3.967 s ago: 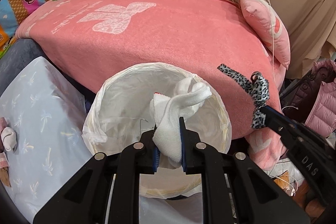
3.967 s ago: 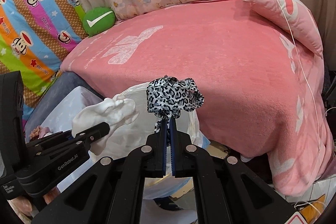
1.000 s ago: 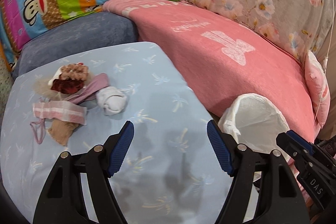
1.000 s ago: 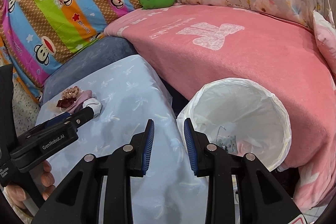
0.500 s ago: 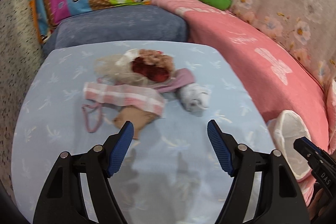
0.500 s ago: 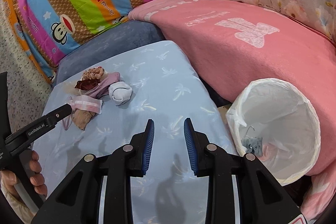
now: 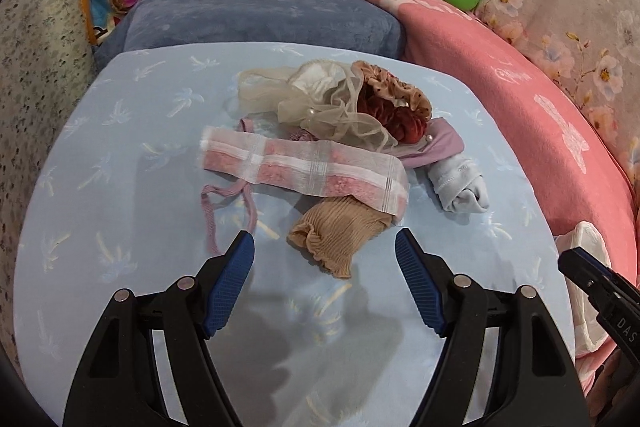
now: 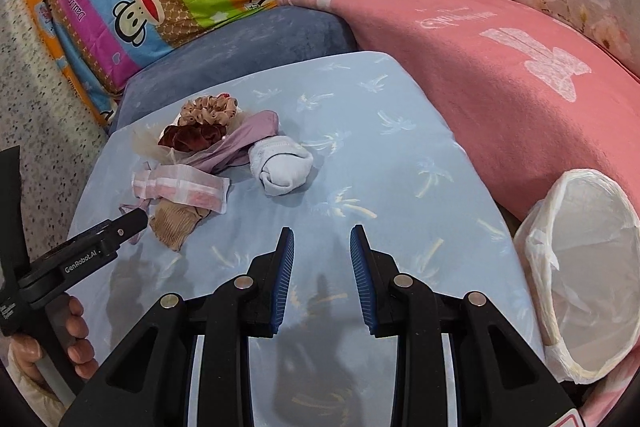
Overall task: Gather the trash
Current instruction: 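Move both open grippers back from the bin toward the cloth pile, then grasp the tan stocking with the left gripper while the right gripper grasps the grey-white sock, then lift the stocking and sock with both grippers and carry them over the white bin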
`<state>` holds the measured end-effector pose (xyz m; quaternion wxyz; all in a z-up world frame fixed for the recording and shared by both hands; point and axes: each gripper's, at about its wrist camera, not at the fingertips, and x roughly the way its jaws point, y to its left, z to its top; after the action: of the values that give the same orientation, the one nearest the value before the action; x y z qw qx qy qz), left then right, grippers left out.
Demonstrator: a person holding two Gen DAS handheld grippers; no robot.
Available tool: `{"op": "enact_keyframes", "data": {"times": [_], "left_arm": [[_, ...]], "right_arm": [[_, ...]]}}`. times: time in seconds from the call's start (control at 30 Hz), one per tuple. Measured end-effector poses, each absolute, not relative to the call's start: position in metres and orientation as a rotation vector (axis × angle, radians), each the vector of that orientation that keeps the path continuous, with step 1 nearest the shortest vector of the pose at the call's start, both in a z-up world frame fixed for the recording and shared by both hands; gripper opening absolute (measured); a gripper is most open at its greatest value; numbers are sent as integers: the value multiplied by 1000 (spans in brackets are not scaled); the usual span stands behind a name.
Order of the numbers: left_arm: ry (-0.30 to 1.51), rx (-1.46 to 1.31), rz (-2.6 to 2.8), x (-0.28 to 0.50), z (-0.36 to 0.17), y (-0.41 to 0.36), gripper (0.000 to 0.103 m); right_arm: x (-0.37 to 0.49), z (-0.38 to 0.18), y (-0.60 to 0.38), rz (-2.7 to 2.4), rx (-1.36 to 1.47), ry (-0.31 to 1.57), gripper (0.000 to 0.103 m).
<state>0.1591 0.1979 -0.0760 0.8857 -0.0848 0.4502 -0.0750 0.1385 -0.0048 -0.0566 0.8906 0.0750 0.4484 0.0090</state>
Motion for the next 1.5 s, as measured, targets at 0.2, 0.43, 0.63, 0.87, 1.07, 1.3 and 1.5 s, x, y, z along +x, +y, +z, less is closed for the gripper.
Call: {"op": "enact_keyframes", "data": {"times": [0.2, 0.43, 0.63, 0.87, 1.07, 1.3, 1.5], "left_arm": [[978, -164, -200, 178, -96, 190, 67], [1030, -188, -263, 184, -108, 189, 42], [1028, -184, -292, 179, -105, 188, 22], [1037, -191, -297, 180, -100, 182, 16], [1029, -199, -321, 170, -90, 171, 13], [998, -194, -361, 152, -72, 153, 12], [967, -177, -401, 138, -56, 131, 12]], "right_arm": [[171, -71, 16, 37, 133, 955, 29], [205, -89, 32, 51, 131, 986, 29], [224, -99, 36, 43, 139, 993, 38], [229, -107, 37, 73, 159, 1020, 12], [204, -91, 30, 81, 168, 989, 10], [165, -64, 10, 65, 200, 937, 10], [137, -42, -13, 34, 222, 898, 10]]}}
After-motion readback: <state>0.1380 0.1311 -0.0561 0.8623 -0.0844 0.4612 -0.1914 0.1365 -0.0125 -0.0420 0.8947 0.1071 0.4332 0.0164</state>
